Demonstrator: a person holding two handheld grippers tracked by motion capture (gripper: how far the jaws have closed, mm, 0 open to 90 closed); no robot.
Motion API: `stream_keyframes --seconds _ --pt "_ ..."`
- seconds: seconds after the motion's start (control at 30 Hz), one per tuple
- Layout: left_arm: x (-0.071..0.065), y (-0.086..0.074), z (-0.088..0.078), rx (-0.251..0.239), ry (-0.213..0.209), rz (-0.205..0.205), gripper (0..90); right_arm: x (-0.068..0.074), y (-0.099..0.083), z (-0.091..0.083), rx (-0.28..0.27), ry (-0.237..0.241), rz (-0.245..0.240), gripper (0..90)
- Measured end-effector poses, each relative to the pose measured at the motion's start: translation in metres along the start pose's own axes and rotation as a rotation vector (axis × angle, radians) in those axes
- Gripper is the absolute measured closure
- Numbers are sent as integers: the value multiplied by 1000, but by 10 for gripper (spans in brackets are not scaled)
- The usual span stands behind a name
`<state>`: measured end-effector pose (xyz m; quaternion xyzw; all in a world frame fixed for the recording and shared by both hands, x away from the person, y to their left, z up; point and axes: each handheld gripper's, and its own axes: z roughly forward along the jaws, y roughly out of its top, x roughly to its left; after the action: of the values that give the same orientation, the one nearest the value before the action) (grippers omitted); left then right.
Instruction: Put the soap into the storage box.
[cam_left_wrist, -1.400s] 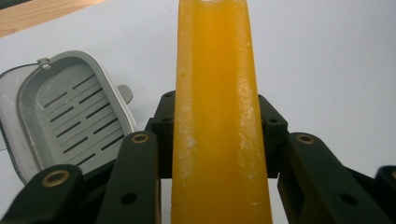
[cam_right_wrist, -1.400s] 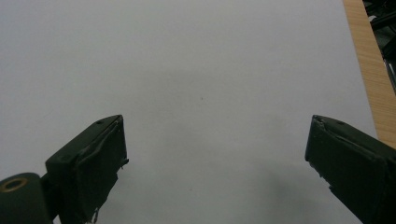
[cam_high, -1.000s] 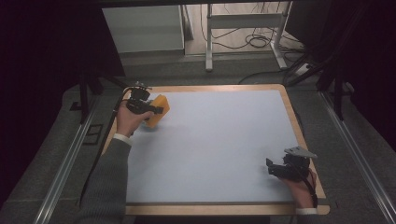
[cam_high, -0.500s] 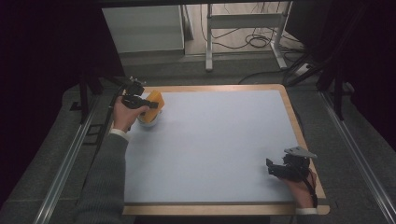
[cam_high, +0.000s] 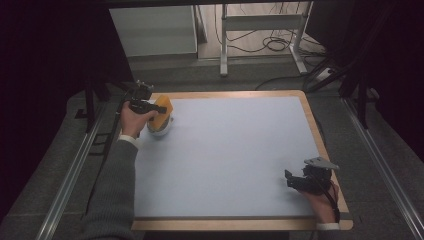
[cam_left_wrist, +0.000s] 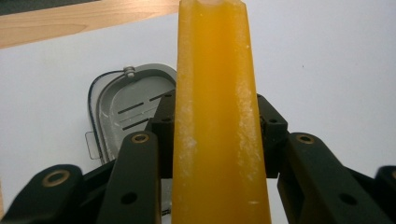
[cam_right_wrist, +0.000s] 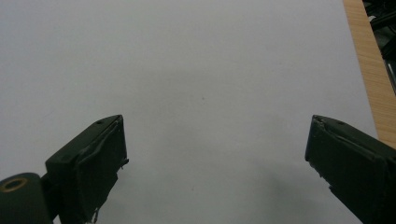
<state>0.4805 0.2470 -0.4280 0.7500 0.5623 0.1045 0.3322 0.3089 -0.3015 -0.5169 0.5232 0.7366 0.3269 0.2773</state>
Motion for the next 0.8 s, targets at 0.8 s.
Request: stream_keyframes --seconds 0.8 --pt "28 3 23 -4 34 -104 607 -3 -1 -2 -3 -7 6 54"
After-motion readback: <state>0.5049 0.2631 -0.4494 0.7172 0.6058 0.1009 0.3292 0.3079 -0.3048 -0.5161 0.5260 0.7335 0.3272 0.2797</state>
